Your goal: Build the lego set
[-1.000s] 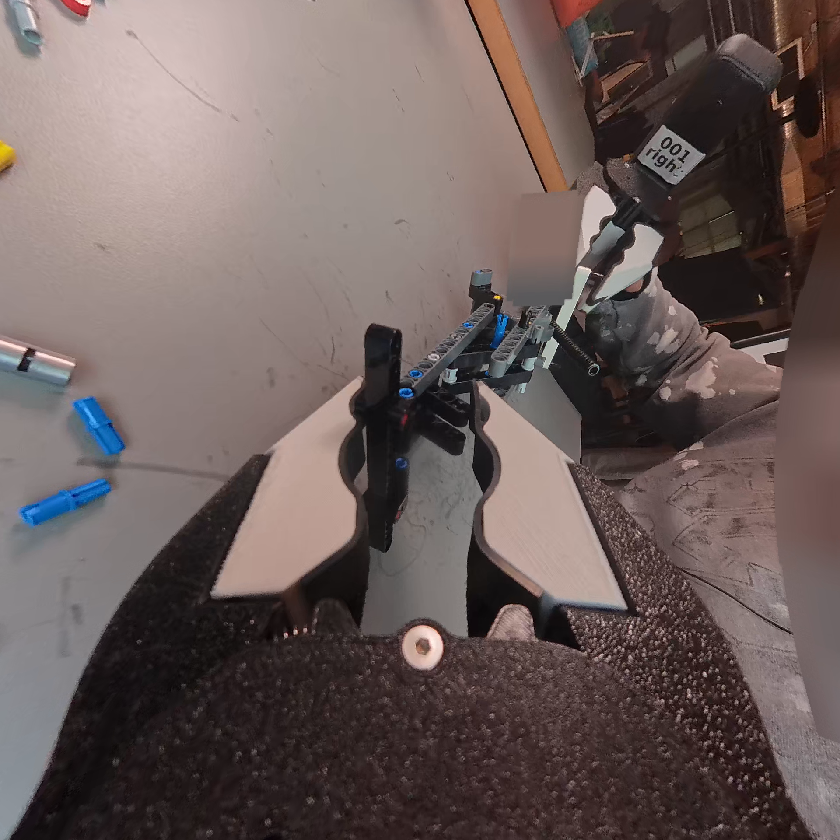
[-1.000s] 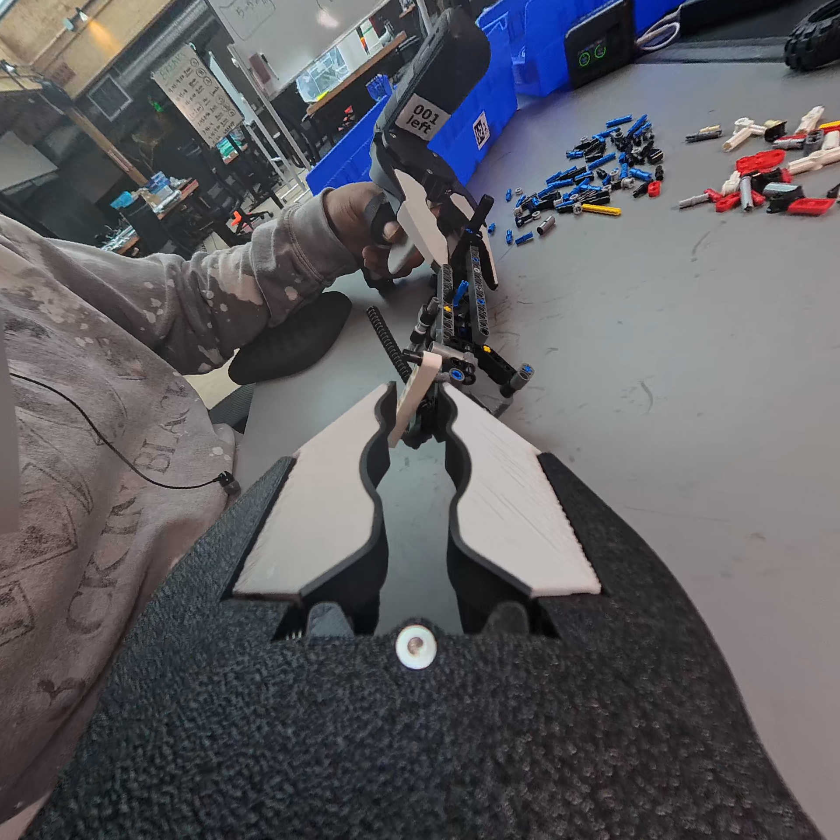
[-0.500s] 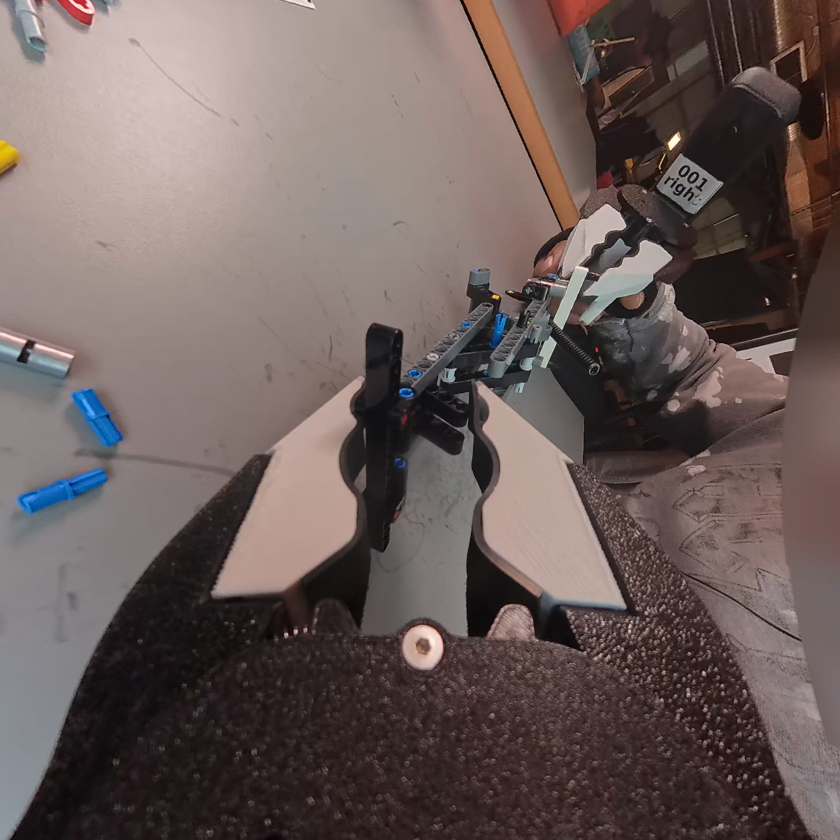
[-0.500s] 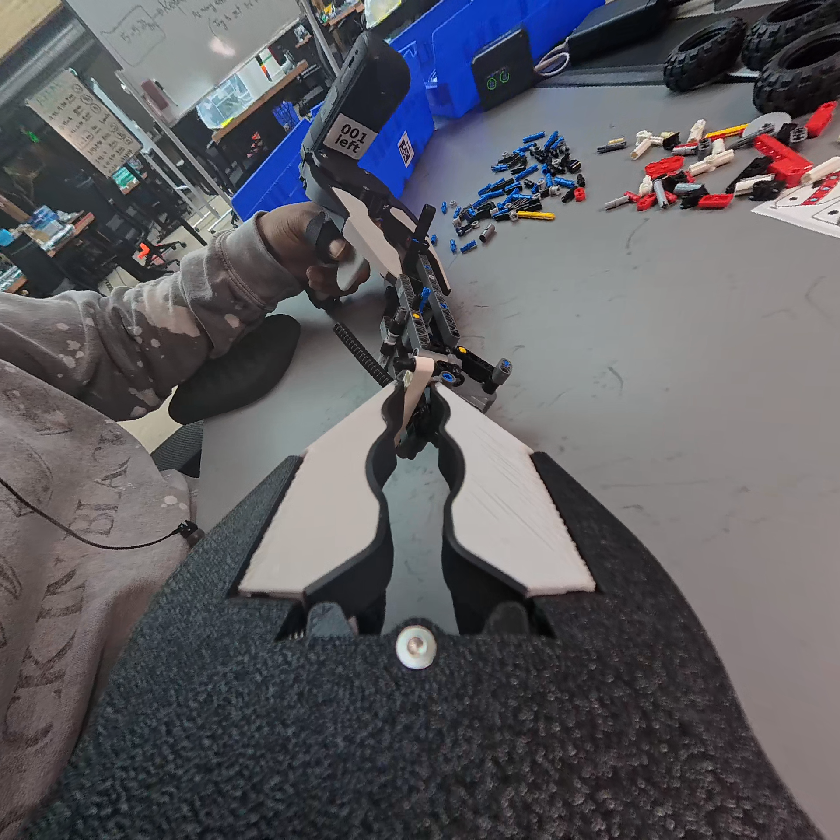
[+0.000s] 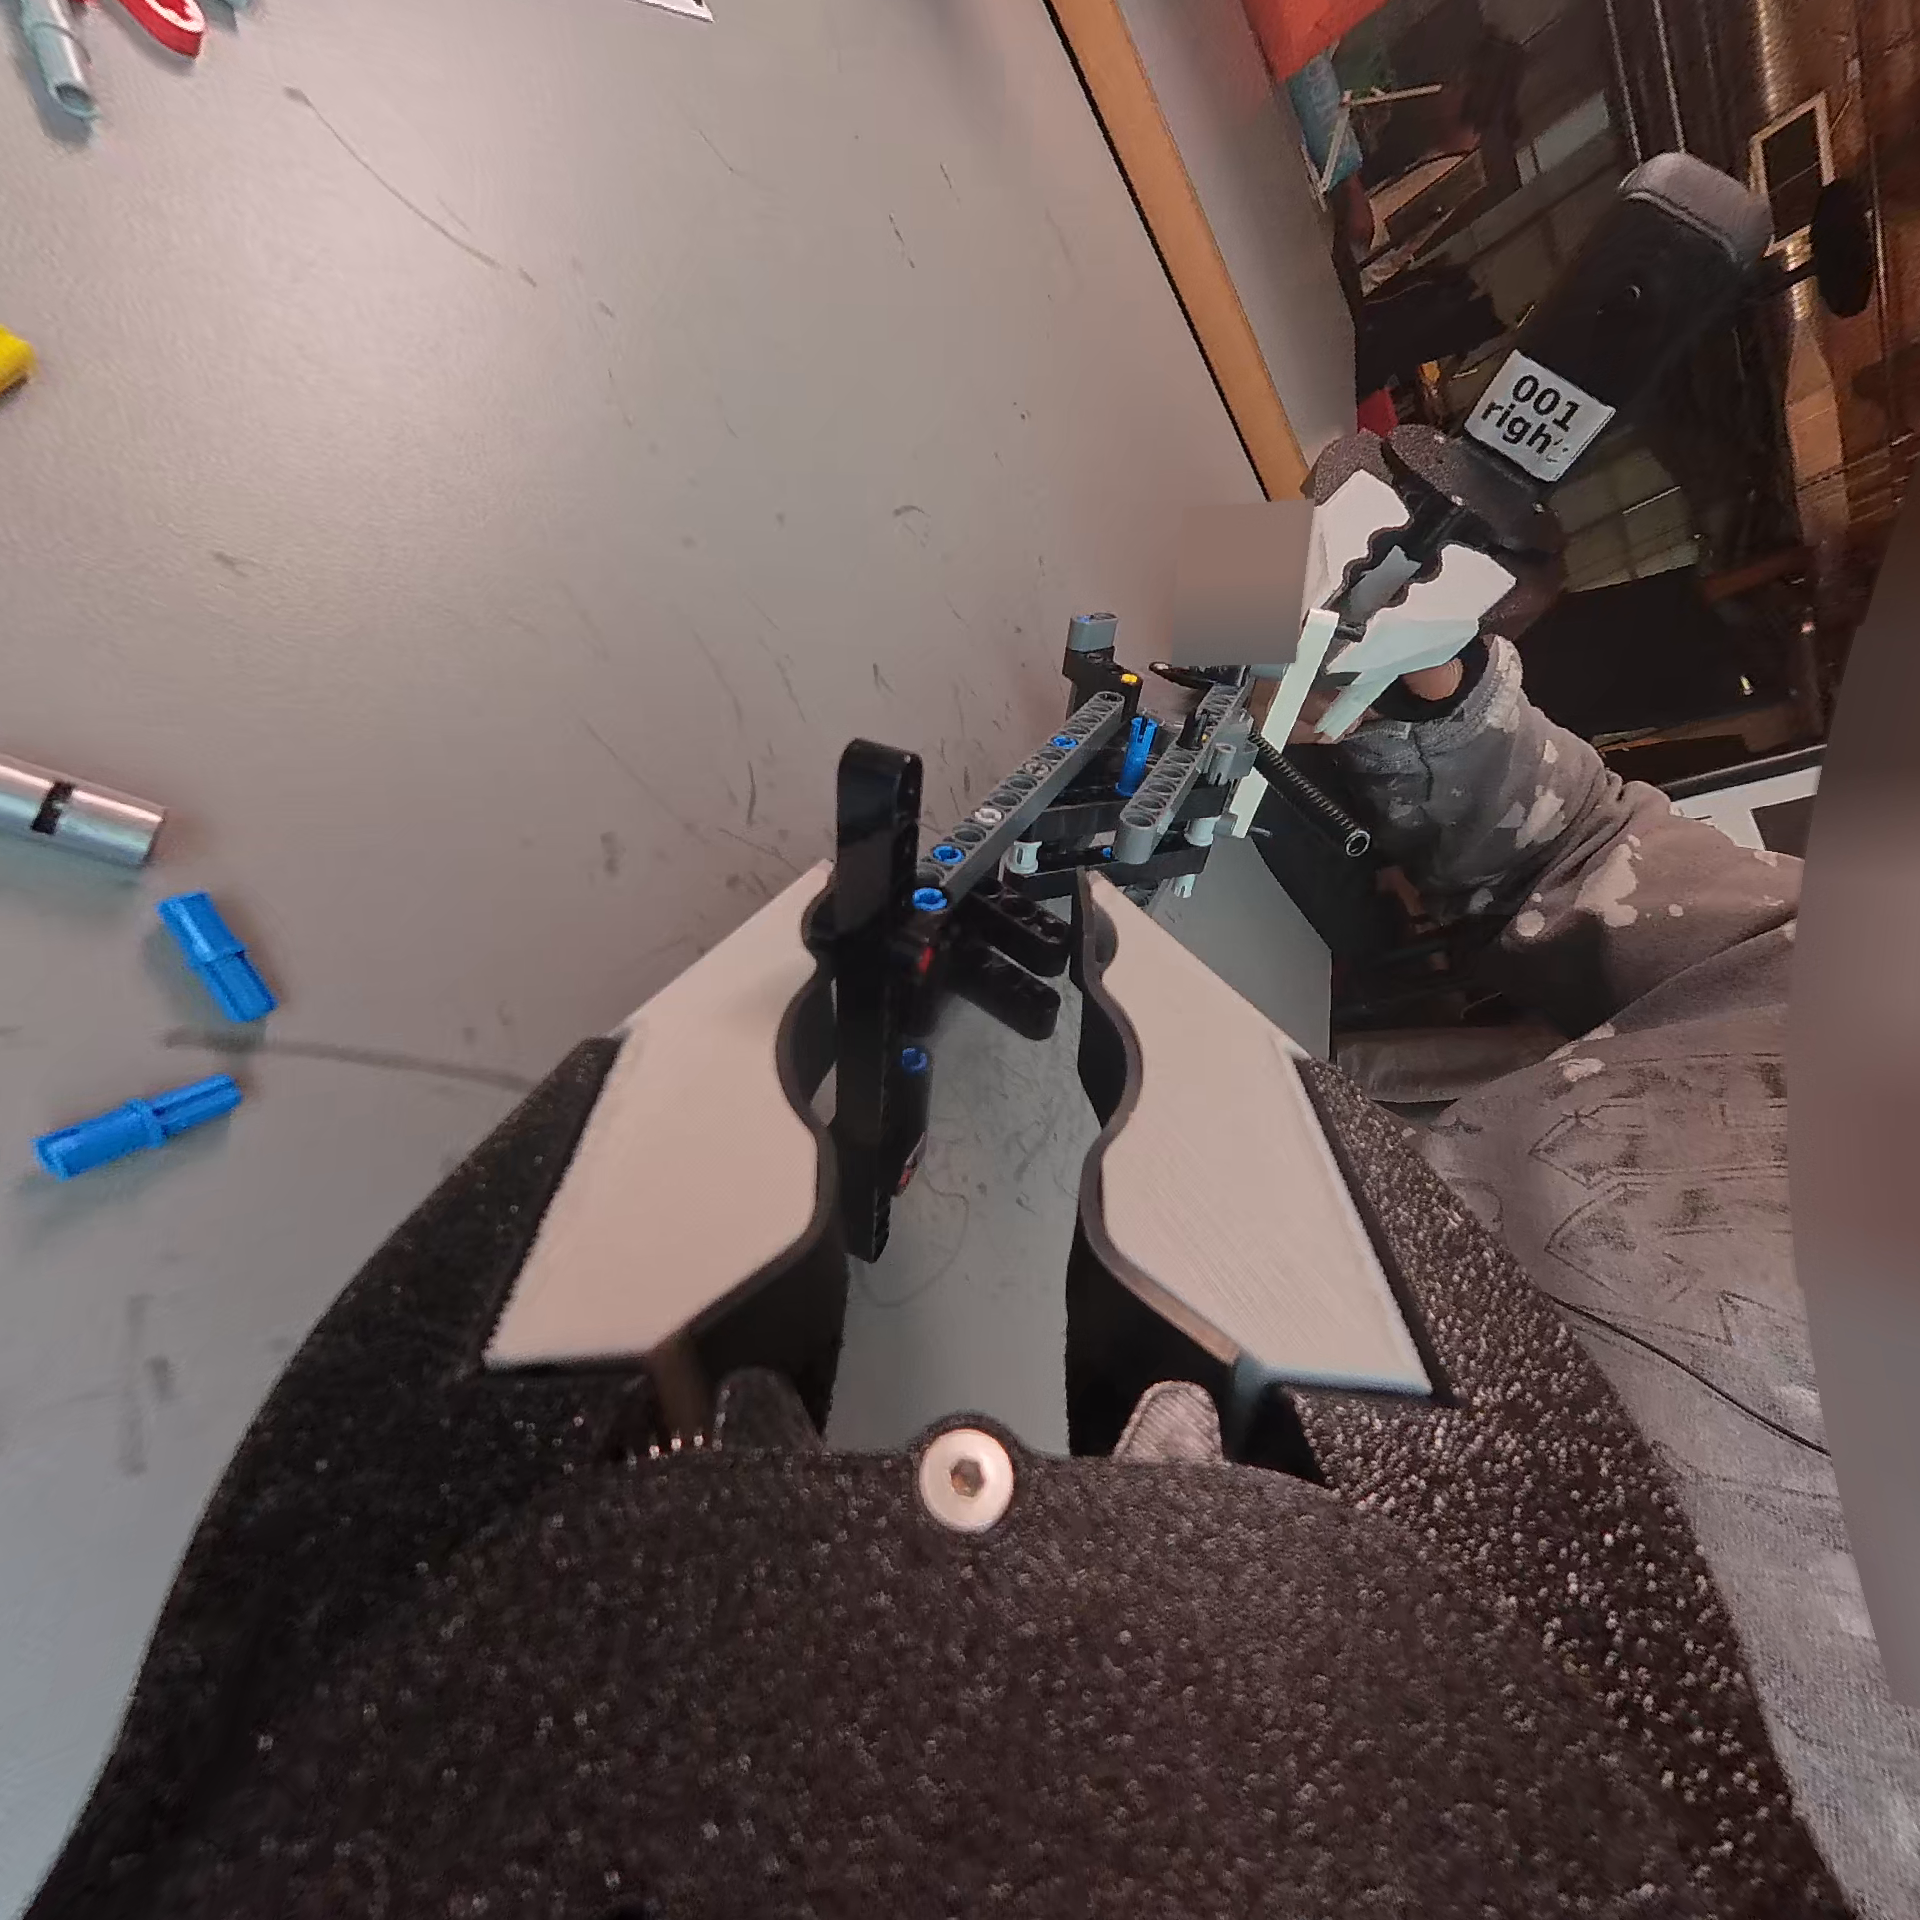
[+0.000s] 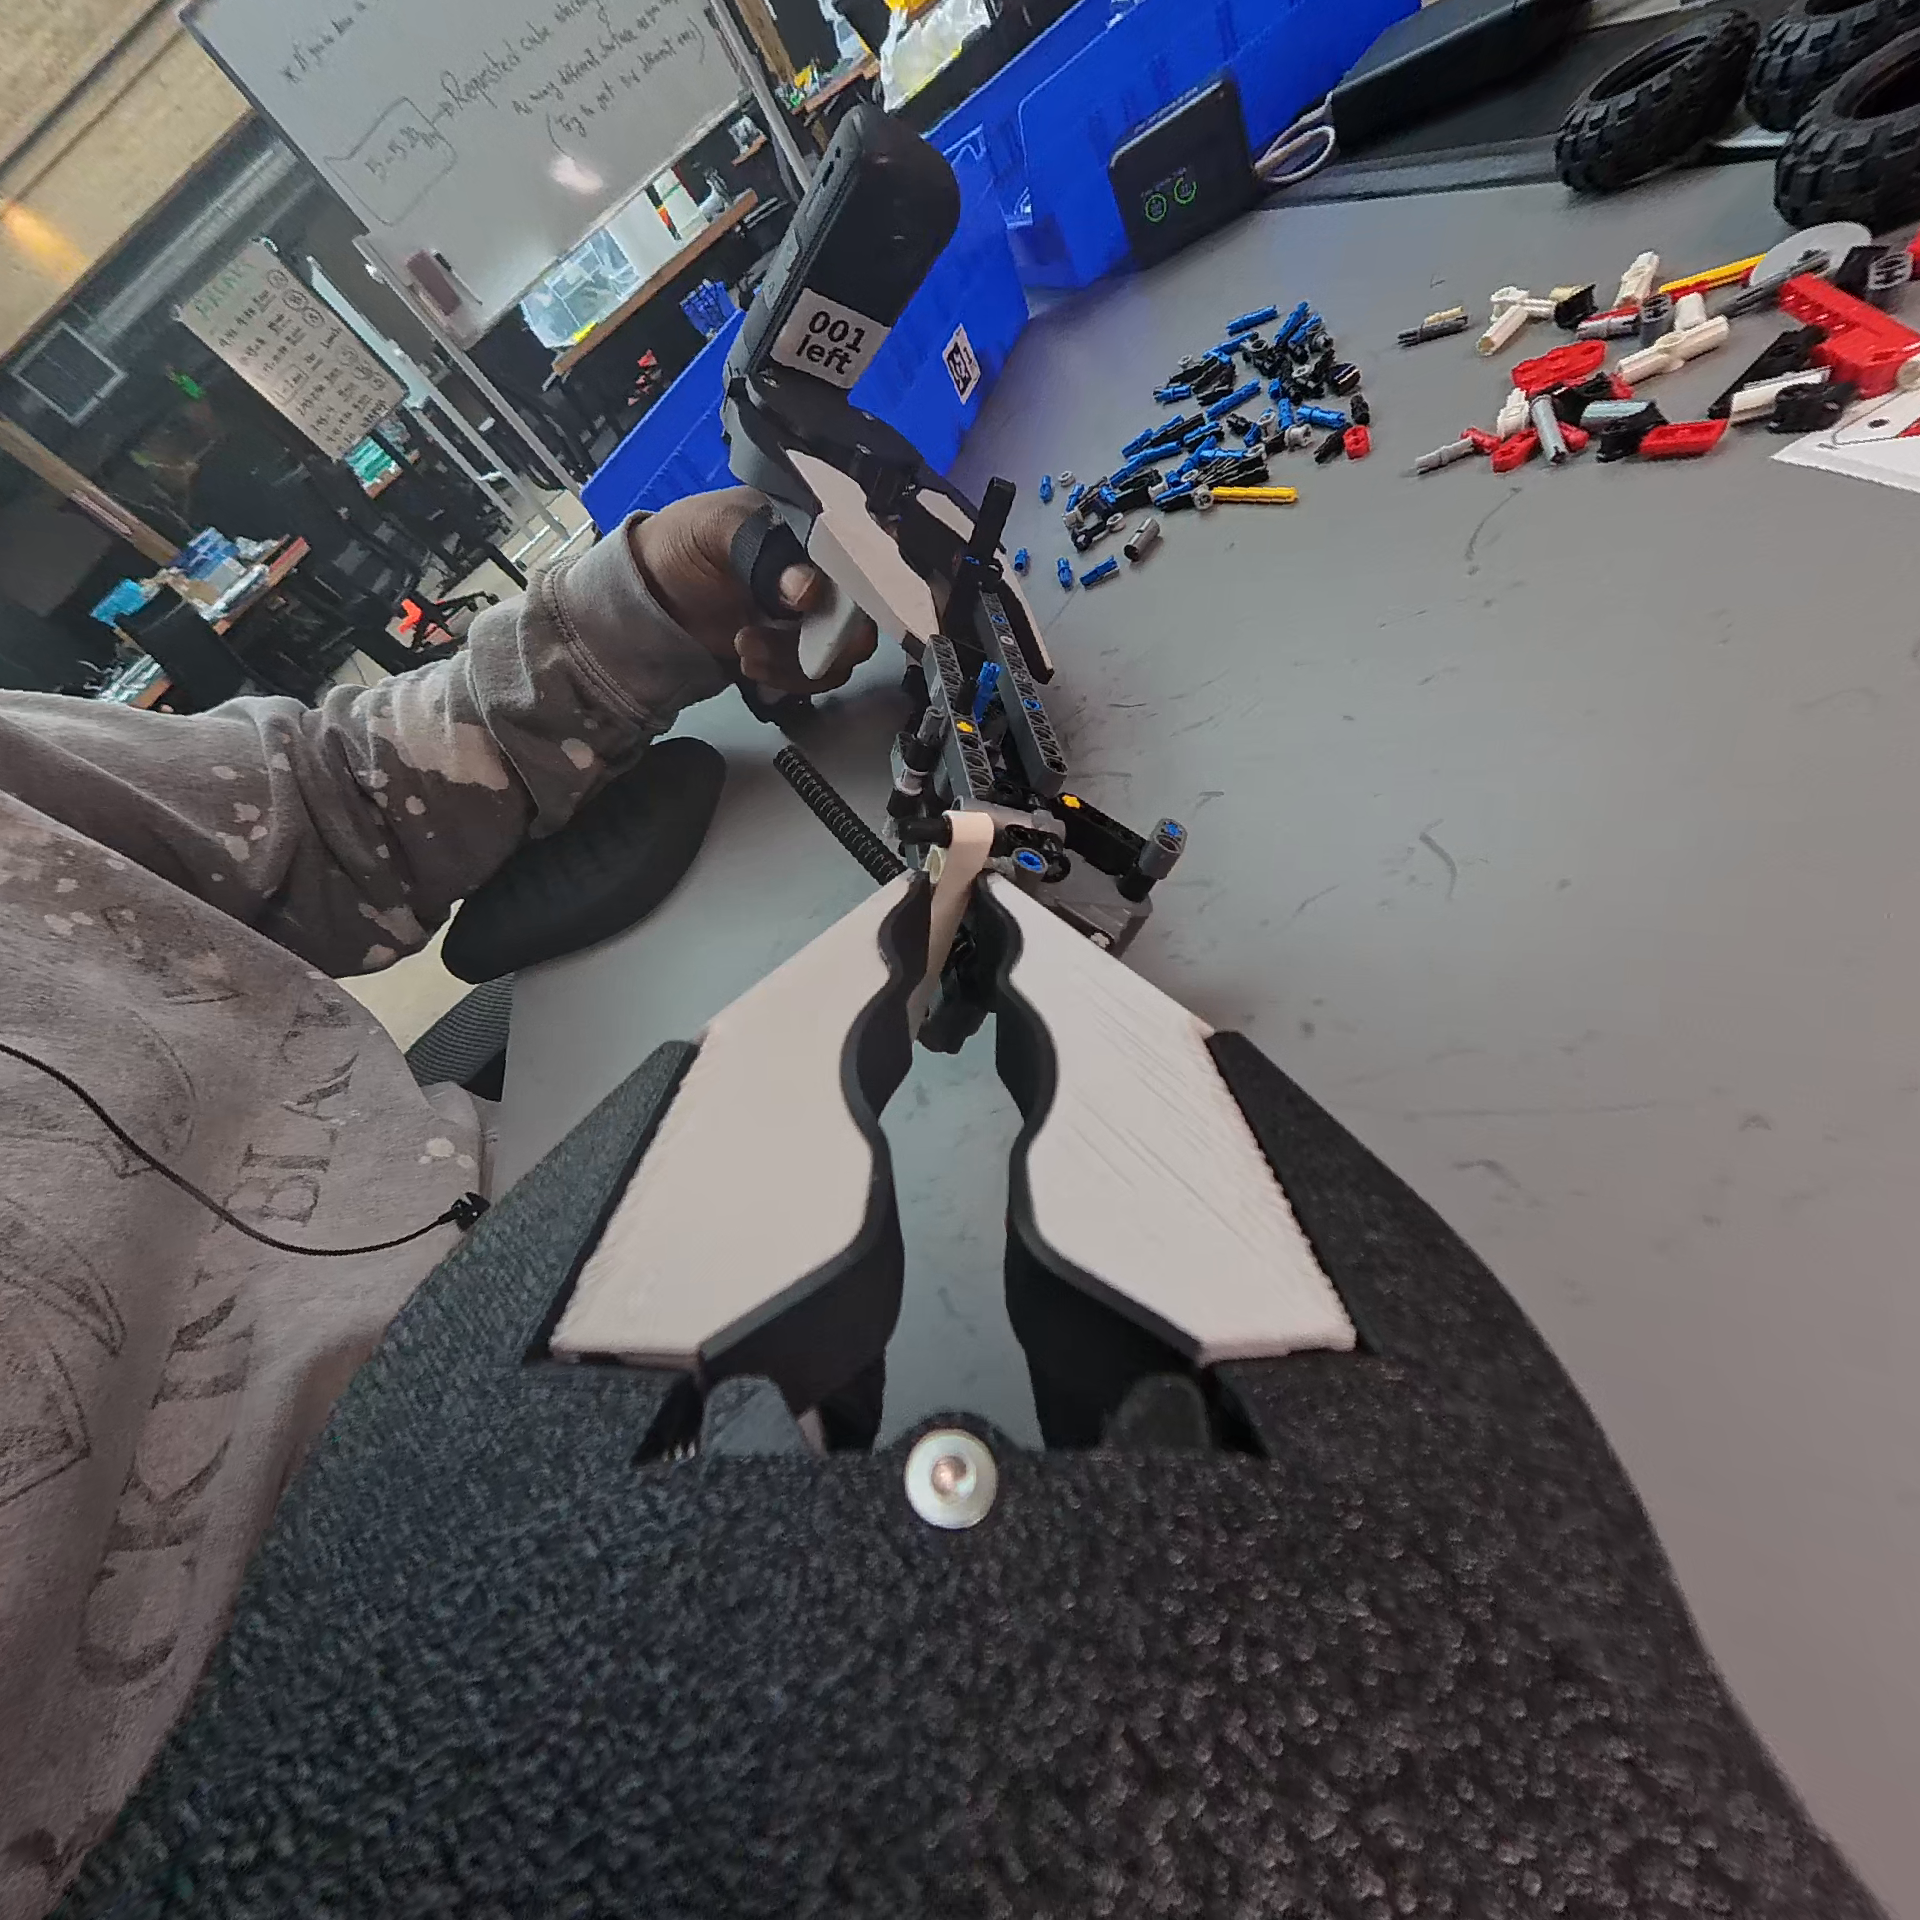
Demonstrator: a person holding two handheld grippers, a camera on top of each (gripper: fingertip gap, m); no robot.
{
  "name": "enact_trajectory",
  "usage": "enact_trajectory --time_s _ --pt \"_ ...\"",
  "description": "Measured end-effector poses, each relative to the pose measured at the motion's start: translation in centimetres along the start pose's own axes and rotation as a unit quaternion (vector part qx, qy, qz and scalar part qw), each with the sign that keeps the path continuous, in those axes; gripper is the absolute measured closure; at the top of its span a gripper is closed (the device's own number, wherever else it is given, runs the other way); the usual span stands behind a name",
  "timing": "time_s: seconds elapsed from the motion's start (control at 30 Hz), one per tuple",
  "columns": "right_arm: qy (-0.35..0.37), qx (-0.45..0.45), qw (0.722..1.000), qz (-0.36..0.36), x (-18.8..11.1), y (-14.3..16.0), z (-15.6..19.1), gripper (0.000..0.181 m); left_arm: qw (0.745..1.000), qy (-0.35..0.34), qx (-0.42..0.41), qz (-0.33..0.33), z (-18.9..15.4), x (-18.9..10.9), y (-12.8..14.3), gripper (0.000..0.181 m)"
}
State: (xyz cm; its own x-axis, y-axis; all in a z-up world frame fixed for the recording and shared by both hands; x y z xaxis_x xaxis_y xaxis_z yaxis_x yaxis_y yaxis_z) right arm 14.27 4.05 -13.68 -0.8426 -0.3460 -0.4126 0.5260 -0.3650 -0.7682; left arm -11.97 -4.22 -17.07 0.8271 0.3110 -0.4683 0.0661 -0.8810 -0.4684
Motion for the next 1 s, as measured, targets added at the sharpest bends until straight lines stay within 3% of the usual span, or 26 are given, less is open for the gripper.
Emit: enact_trajectory --time_s 0.33,0.5,0.8,1.0 --pt "0.056 -0.002 0.998 0.016 0.1 -0.1 0.7 0.163 1.000 -0.004 0.005 -0.001 -0.1 0.0 0.1 0.137" --pt "0.119 -0.006 0.992 0.038 0.8 -0.1 1.5 0.144 1.000 -0.011 0.006 -0.002 -0.3 -0.1 0.1 0.137" --pt "0.286 -0.046 0.957 0.011 1.3 0.4 3.2 0.163 0.997 -0.069 0.008 -0.040 -1.9 0.1 1.3 0.137" --pt "0.341 -0.050 0.939 -0.004 1.3 1.2 2.9 0.172 0.977 -0.174 0.097 -0.077 -5.7 0.4 3.5 0.143"
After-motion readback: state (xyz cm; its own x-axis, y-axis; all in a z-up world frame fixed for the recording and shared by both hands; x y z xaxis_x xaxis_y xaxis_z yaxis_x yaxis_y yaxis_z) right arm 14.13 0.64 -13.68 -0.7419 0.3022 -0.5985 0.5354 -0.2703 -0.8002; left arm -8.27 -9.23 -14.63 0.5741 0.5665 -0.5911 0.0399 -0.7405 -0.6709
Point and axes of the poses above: each gripper's, where its closed fingertips meet, x out along the fingers, y out of its underside, z = x × y across the jaws, the point moved 8 cm from there along -x, back along the fingers, and after that the axes turned 10 degrees about z, right-handed, at the moved point
